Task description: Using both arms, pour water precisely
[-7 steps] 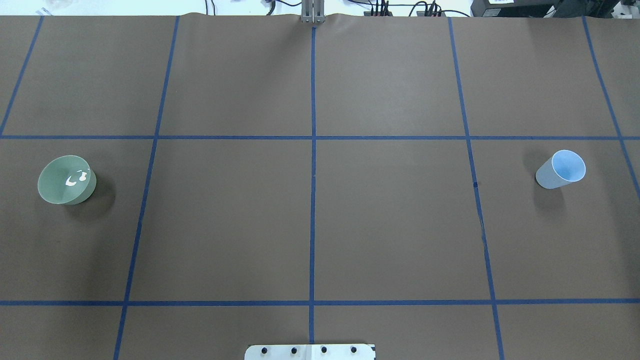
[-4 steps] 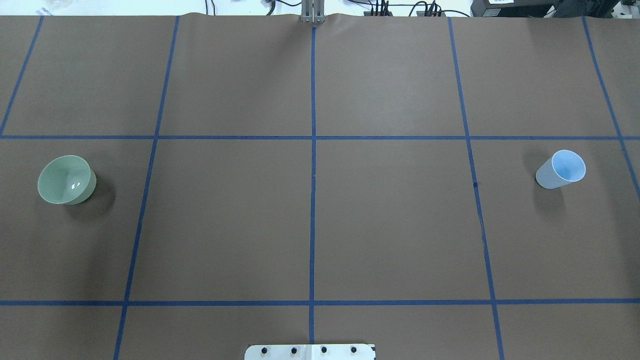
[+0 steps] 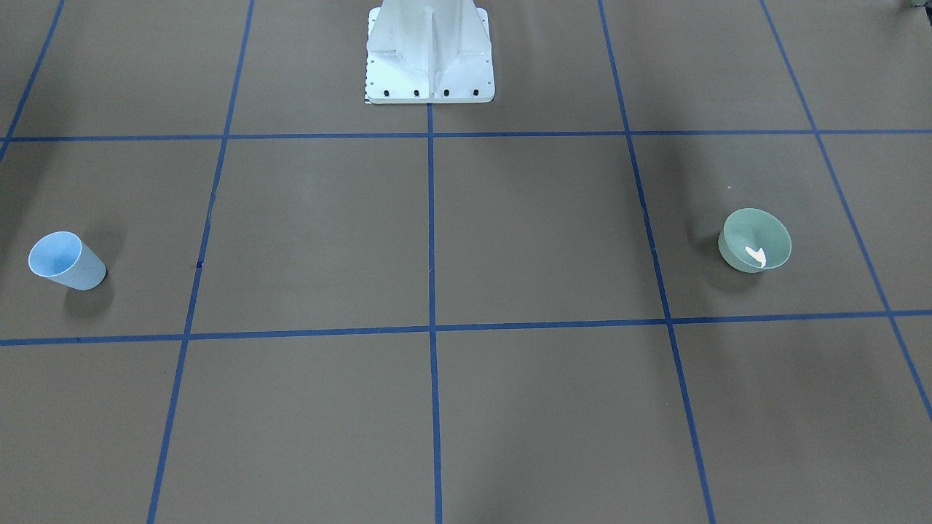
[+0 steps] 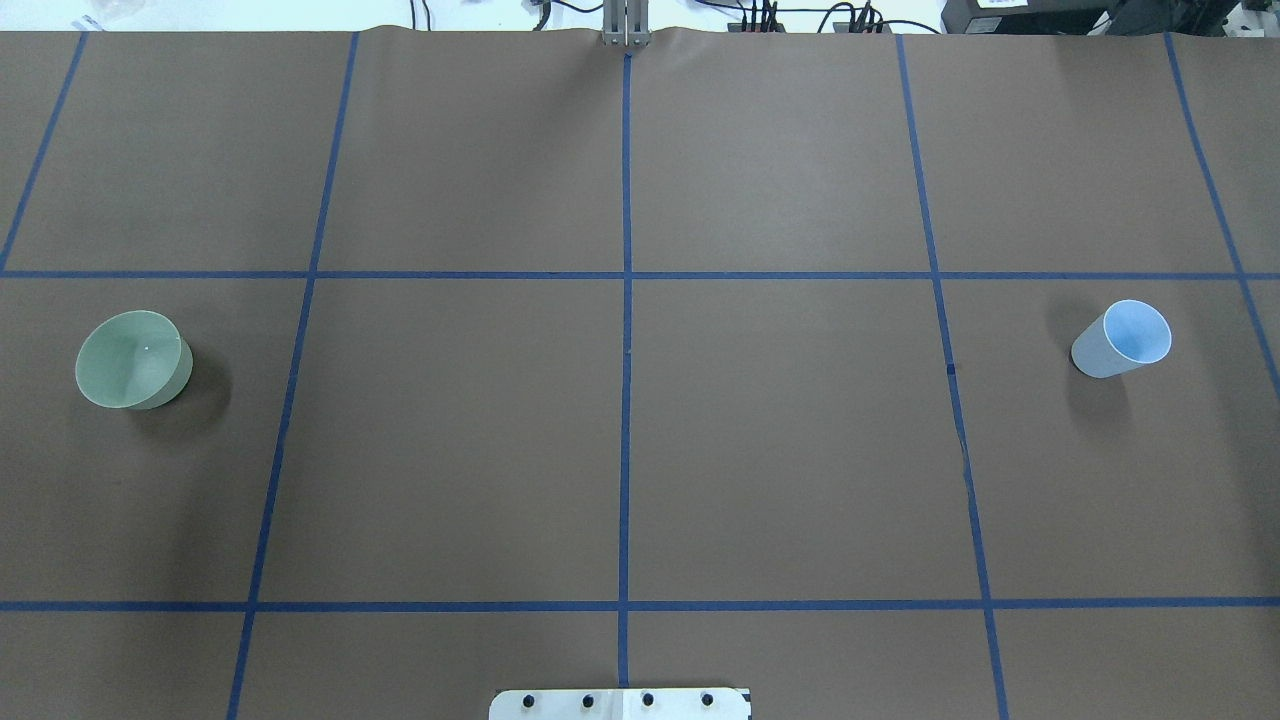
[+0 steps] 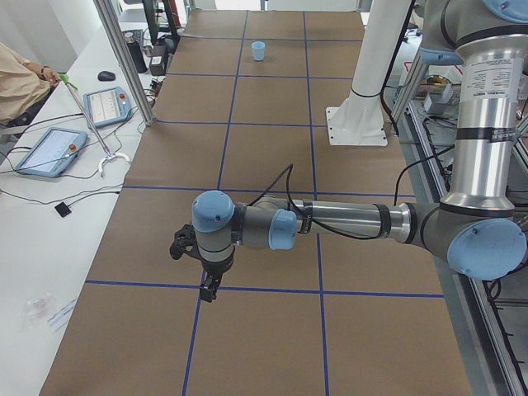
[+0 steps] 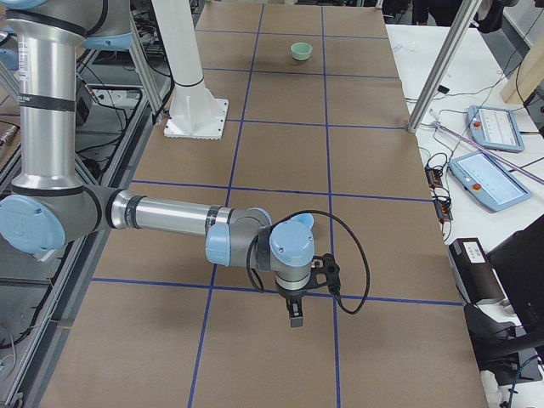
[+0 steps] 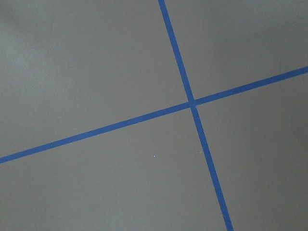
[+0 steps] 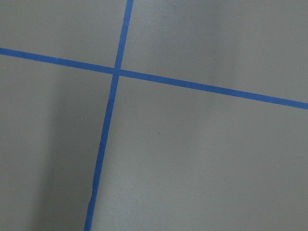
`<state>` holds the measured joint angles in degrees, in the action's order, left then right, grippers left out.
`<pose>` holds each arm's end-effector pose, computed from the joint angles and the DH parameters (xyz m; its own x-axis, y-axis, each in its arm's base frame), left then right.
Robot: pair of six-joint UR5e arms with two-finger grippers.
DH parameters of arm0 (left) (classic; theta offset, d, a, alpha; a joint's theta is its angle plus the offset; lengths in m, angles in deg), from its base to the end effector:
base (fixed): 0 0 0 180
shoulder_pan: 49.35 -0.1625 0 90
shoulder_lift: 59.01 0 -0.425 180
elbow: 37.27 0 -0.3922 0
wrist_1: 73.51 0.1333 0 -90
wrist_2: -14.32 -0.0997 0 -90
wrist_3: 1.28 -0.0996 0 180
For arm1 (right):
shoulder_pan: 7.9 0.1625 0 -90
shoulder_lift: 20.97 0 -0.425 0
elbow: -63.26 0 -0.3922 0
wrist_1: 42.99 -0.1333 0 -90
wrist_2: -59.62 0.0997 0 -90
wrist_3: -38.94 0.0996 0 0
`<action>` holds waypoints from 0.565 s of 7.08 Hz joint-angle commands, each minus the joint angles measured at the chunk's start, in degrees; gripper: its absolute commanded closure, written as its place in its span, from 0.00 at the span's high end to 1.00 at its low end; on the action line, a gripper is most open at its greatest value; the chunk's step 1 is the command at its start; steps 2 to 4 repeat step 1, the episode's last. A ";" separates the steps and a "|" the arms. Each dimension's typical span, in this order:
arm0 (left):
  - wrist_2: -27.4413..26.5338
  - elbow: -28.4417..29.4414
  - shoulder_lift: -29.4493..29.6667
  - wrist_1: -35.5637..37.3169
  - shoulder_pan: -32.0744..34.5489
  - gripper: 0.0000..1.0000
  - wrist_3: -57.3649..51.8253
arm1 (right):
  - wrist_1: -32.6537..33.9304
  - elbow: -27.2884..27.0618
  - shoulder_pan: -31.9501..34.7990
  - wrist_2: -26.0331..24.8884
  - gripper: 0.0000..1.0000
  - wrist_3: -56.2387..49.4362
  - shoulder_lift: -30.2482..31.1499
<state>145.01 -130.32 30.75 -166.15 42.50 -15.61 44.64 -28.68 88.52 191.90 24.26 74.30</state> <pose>-0.0844 -0.4939 0.6340 0.7442 0.2825 -0.6053 -0.1569 0.9547 0.2527 0.1163 -0.4407 0.6838 0.7383 -0.1609 0.6549 0.0779 0.9850 0.1543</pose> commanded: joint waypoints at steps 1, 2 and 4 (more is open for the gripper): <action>0.00 -0.02 -0.11 0.09 0.00 1.00 0.01 | 0.00 0.00 0.00 0.00 1.00 -0.09 0.00; 0.00 -0.02 -0.11 0.09 0.00 1.00 0.01 | 0.00 0.00 0.00 0.00 1.00 -0.09 0.00; 0.00 -0.02 -0.11 0.09 0.00 1.00 0.01 | 0.00 0.00 0.00 0.00 1.00 -0.09 0.00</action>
